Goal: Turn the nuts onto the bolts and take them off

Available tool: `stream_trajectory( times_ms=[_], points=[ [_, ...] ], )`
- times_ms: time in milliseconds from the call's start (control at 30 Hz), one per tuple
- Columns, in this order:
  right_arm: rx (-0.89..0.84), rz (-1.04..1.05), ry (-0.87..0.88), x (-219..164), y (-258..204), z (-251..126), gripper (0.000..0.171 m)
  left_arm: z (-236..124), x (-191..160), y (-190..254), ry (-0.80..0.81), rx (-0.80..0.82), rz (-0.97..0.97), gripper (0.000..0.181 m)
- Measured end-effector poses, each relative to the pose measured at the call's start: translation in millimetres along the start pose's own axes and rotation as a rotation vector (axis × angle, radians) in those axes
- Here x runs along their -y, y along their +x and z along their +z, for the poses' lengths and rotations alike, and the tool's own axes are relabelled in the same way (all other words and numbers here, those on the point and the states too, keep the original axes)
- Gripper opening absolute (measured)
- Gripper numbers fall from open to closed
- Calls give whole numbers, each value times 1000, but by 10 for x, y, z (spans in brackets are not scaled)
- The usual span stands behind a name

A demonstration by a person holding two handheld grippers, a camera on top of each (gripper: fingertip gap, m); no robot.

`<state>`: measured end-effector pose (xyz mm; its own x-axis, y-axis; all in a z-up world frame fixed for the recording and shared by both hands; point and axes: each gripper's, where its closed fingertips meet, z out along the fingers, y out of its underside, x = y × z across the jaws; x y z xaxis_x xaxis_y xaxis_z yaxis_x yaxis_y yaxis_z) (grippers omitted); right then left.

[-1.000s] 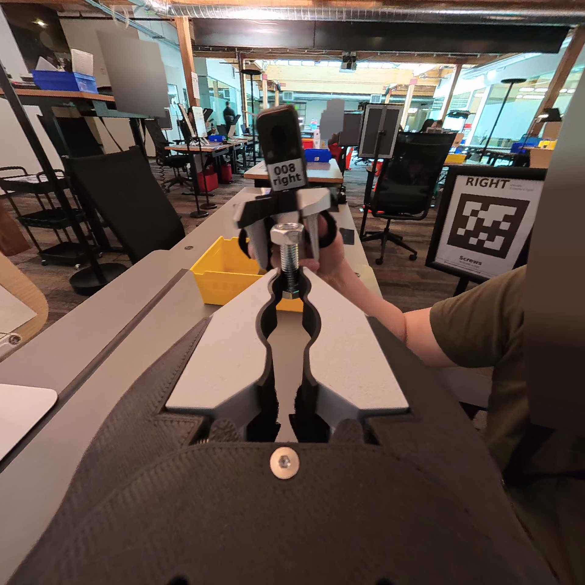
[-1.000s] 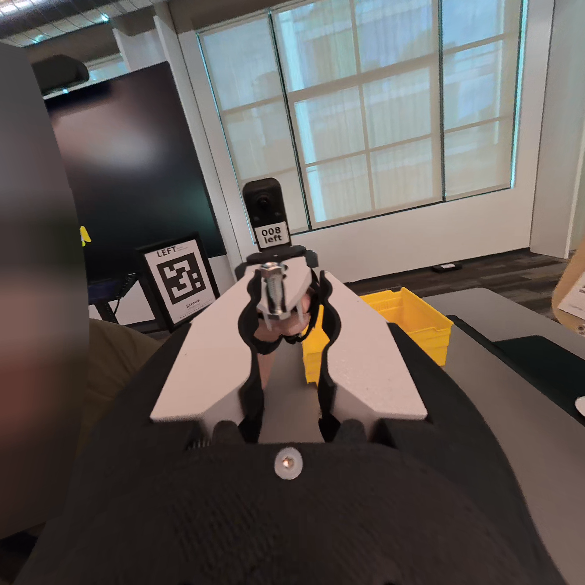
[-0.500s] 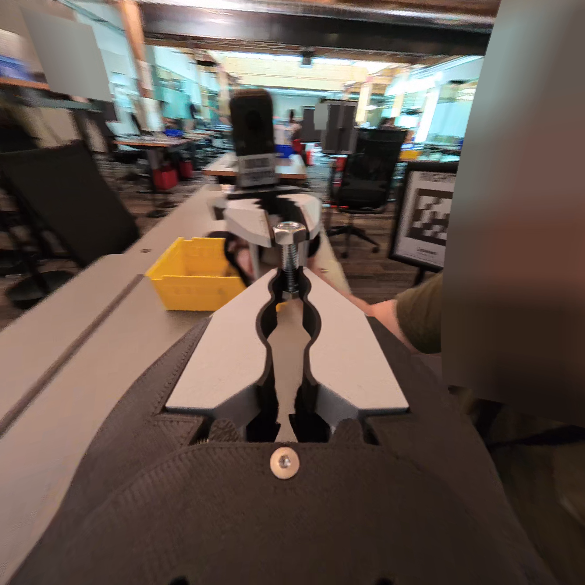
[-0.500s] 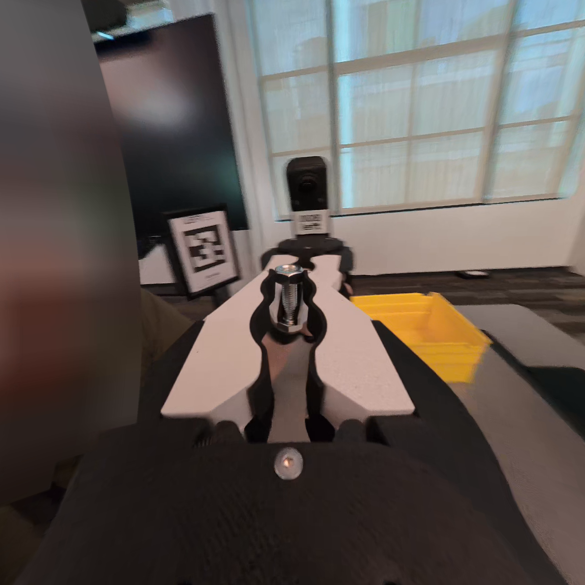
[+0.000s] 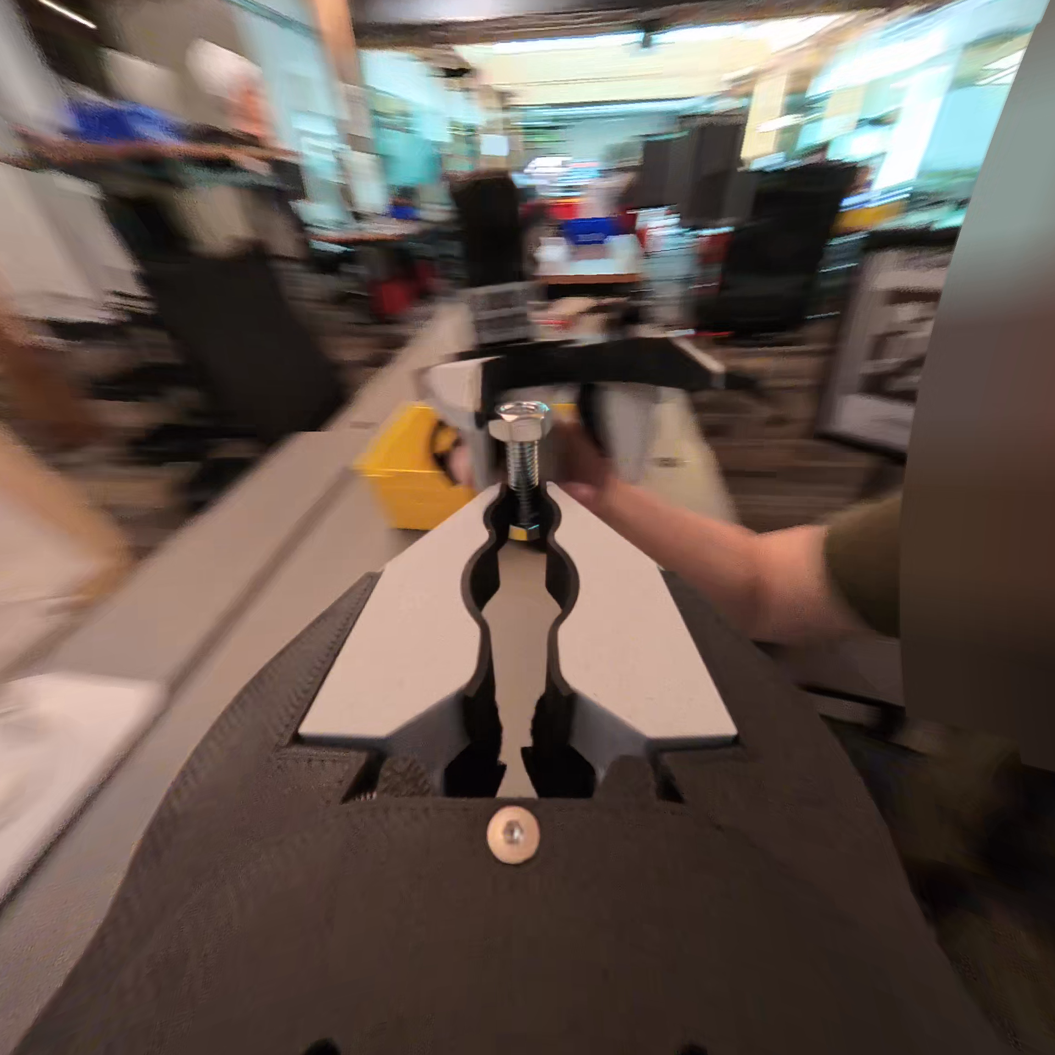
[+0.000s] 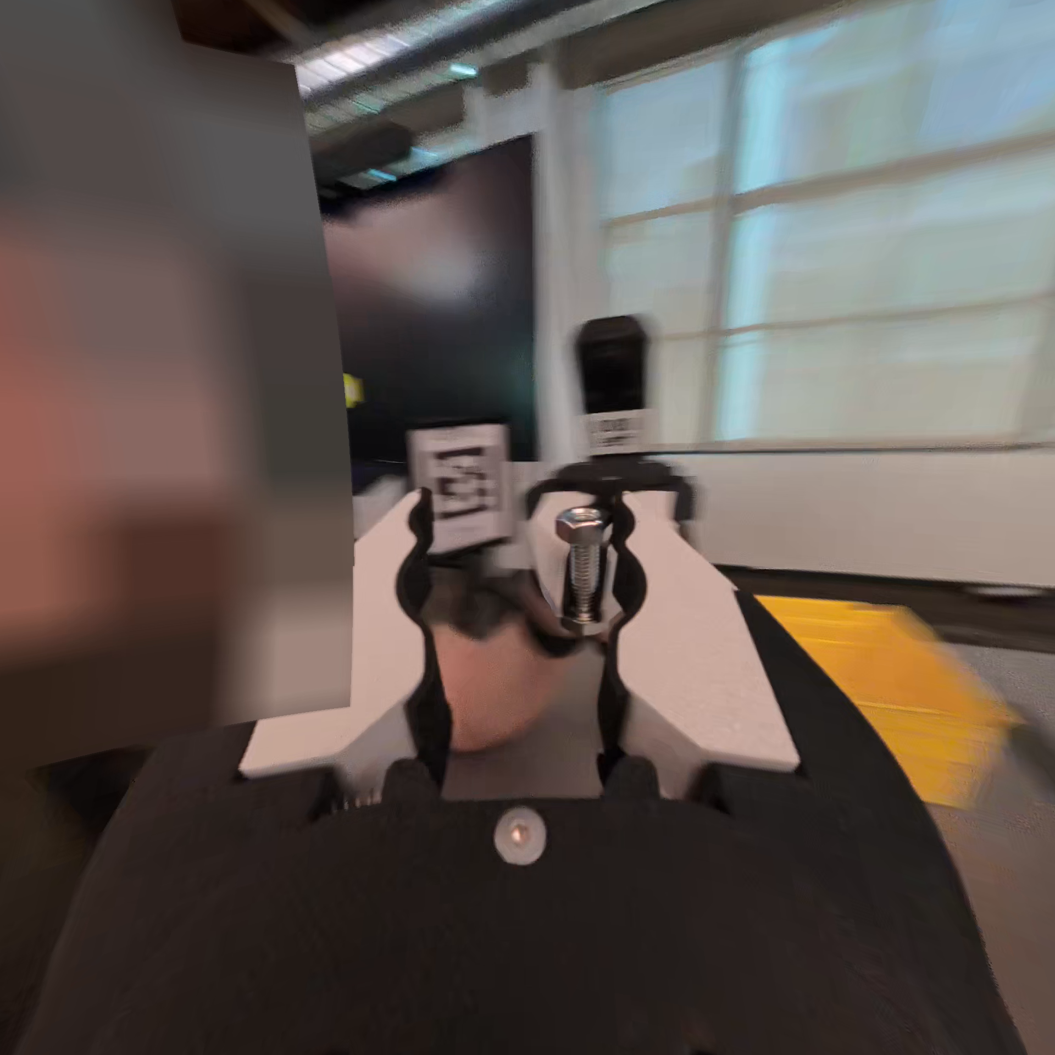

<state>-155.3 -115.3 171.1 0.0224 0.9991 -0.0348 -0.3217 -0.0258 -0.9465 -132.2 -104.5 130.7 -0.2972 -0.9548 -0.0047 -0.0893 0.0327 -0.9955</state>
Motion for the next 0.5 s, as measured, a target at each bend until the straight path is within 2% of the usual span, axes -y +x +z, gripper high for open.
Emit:
stream_trajectory(
  times_ms=[33, 100, 133, 200, 433, 500],
  points=[
    [-140, -175, -22, 14, 111, -3, 70, -52, 24, -194, 3, 155, 80, 7],
    [-475, -473, -39, 128, 391, -57, 70, -163, 108, -441, 30, 395, 205, 7],
    [-610, -551, -28, 199, 473, -96, 68, -182, 146, -465, 48, 445, 247, 7],
    [-759, -623, 20, 301, 502, -120, 62, -185, 193, -474, 70, 511, 300, 7],
    [-871, -624, -14, 215, 543, -25, 39, -145, 227, -460, 75, 616, 410, 7],
    [-877, -634, -26, 203, 544, -26, 24, -129, 219, -455, 73, 612, 414, 7]
  ],
)
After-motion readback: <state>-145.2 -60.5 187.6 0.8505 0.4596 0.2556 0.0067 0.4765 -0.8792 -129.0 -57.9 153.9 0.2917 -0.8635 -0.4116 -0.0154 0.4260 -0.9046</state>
